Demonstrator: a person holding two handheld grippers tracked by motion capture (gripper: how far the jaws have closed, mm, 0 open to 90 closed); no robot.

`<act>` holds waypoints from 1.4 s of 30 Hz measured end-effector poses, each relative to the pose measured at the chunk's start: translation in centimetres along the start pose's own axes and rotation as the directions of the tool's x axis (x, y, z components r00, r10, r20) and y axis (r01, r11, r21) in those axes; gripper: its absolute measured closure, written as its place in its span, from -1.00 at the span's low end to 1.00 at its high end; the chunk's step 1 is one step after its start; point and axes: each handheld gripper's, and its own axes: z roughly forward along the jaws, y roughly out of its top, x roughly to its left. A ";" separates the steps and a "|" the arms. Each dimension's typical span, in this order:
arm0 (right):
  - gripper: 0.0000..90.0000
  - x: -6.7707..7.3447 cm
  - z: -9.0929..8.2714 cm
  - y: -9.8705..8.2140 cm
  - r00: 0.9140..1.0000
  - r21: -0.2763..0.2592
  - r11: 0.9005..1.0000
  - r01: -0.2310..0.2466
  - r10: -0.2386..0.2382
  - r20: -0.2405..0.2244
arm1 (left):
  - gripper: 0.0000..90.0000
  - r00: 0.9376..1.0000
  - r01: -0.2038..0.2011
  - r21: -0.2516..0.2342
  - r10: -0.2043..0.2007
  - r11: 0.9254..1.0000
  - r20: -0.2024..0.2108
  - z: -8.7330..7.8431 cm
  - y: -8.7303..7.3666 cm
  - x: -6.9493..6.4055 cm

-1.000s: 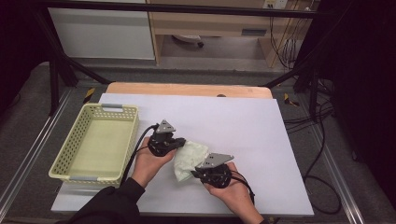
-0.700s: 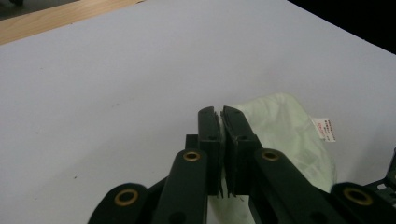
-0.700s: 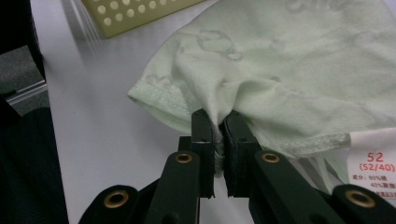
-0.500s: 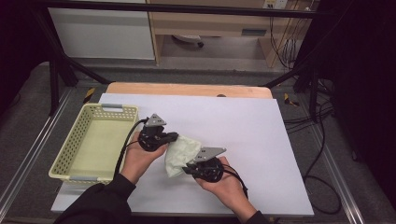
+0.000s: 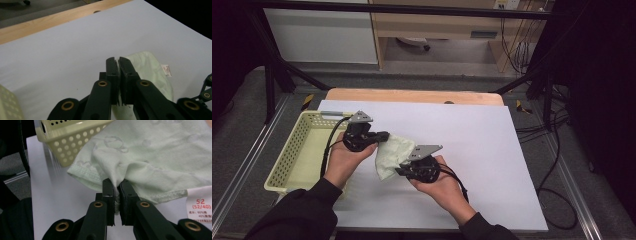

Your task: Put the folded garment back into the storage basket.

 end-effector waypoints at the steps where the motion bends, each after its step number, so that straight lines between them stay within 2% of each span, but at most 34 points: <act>1: 0.87 0.0 0.0 0.4 1.000 -0.003 1.000 -0.001 0.001 0.000 | 0.93 1.000 0.007 -0.004 -0.007 1.000 -0.002 -0.2 0.2 0.3; 4: 0.87 0.2 0.2 1.4 1.000 -0.008 1.000 0.019 -0.019 0.000 | 0.93 1.000 0.018 -0.011 -0.018 1.000 -0.017 -0.8 0.7 1.0; 8: 0.87 0.4 0.4 2.7 0.999 -0.004 0.999 0.045 -0.045 -0.001 | 0.93 1.000 -0.001 -0.005 0.001 1.000 -0.026 -1.4 1.5 1.6; 11: 0.87 0.5 0.6 3.5 0.999 -0.013 0.998 0.055 -0.055 0.002 | 0.93 0.999 0.002 -0.006 -0.002 1.000 -0.035 -1.8 1.7 2.0; 28: 0.87 1.3 3.6 6.1 0.996 -0.011 0.996 0.085 -0.085 -0.028 | 0.93 0.997 0.009 -0.012 -0.010 1.000 -0.076 -4.3 1.0 4.9; 35: 0.87 1.7 4.9 7.3 0.994 -0.021 0.994 0.104 -0.105 -0.039 | 0.93 0.995 0.029 -0.027 -0.032 0.999 -0.094 -5.5 0.6 6.1; 39: 0.87 2.0 5.7 7.8 0.992 -0.030 0.992 0.119 -0.119 -0.028 | 0.93 0.993 0.053 -0.040 -0.056 0.998 -0.104 -6.1 0.3 6.9; 42: 0.87 2.2 6.2 8.0 0.992 -0.041 0.992 0.122 -0.123 -0.040 | 0.93 0.991 0.061 -0.040 -0.065 0.997 -0.113 -6.4 0.1 7.4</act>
